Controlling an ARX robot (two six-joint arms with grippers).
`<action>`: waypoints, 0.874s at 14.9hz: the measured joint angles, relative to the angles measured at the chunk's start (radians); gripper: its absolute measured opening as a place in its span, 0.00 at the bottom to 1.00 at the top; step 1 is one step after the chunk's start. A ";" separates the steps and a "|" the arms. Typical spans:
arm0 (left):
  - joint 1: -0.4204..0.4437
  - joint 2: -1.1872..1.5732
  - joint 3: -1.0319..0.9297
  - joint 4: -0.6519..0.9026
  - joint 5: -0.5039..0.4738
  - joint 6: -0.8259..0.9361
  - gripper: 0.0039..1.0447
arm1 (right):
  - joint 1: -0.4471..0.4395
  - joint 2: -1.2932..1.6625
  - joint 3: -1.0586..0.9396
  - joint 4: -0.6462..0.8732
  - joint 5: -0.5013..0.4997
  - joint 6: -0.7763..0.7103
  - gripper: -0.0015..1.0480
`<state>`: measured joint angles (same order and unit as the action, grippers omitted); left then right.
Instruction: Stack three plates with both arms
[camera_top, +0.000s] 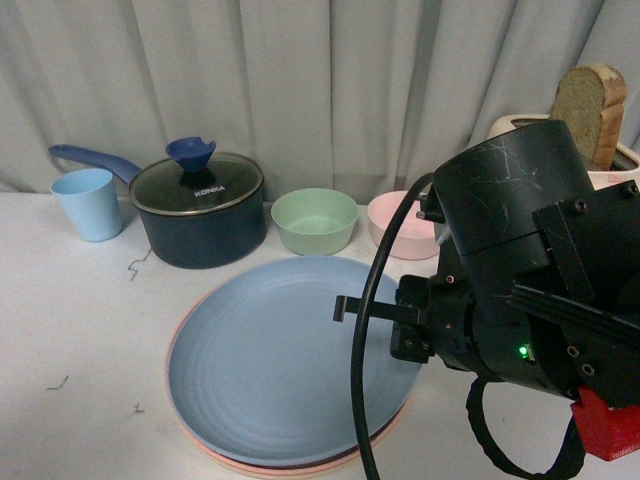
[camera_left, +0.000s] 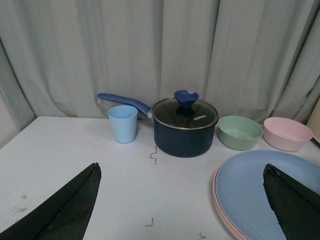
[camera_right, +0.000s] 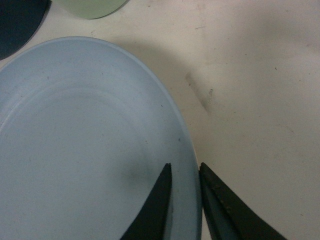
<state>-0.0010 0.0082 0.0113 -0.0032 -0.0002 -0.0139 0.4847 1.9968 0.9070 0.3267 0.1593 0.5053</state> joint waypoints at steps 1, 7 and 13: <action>0.000 0.000 0.000 0.000 0.000 0.000 0.94 | 0.000 0.000 -0.001 0.003 -0.018 0.000 0.26; 0.000 0.000 0.000 0.000 0.000 0.000 0.94 | -0.141 -0.272 -0.143 0.026 -0.184 0.027 0.90; 0.000 0.000 0.000 0.000 0.000 0.000 0.94 | -0.393 -0.789 -0.458 0.376 -0.066 -0.293 0.62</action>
<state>-0.0010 0.0082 0.0113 -0.0036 -0.0006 -0.0139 0.0914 1.2076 0.4492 0.7025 0.0929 0.2127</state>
